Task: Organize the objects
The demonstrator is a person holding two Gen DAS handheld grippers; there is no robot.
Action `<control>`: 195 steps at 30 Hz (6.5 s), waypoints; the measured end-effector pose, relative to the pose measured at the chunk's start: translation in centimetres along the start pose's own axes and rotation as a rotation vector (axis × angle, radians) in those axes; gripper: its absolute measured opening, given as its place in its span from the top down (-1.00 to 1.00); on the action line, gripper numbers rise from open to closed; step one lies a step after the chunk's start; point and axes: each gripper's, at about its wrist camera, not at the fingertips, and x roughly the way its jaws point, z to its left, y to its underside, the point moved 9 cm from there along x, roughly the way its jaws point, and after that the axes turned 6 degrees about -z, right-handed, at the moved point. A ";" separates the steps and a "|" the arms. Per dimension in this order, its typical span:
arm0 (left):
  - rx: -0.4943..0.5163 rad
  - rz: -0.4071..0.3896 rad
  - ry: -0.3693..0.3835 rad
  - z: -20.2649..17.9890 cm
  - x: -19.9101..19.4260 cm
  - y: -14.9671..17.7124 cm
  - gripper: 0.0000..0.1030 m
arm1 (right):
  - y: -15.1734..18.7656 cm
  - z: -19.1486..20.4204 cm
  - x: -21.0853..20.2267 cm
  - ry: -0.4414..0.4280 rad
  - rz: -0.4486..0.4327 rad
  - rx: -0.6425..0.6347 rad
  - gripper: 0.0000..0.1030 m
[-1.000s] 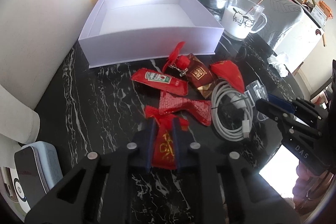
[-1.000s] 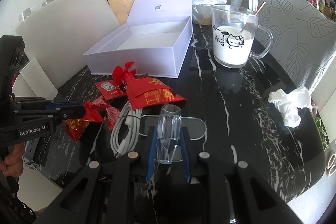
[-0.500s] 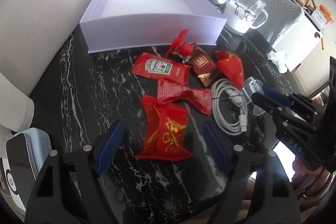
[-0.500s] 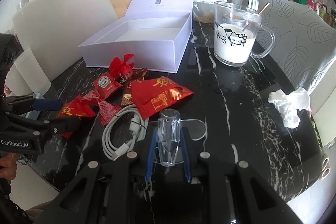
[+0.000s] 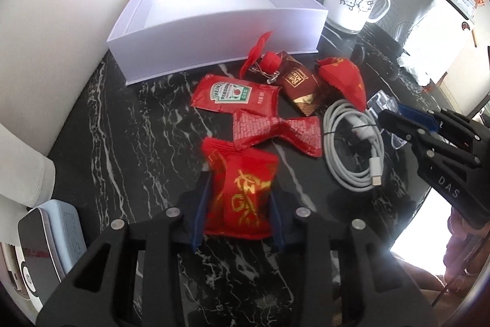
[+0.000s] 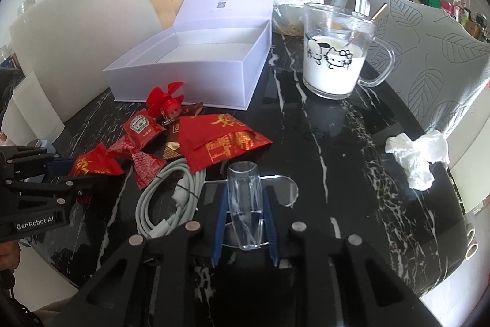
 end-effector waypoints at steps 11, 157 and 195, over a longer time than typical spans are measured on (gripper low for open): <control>-0.028 -0.013 0.021 0.3 -0.7 -0.6 0.37 | -1.5 -0.4 -1.5 0.068 -0.061 -0.051 0.56; 0.030 0.124 -0.196 7.7 16.8 -21.8 -0.13 | -22.4 1.1 20.6 -0.060 0.114 -0.175 0.47; -0.028 -0.085 -0.193 9.3 -0.1 -22.7 -0.50 | -25.1 3.1 4.3 0.008 -0.097 -0.181 -0.13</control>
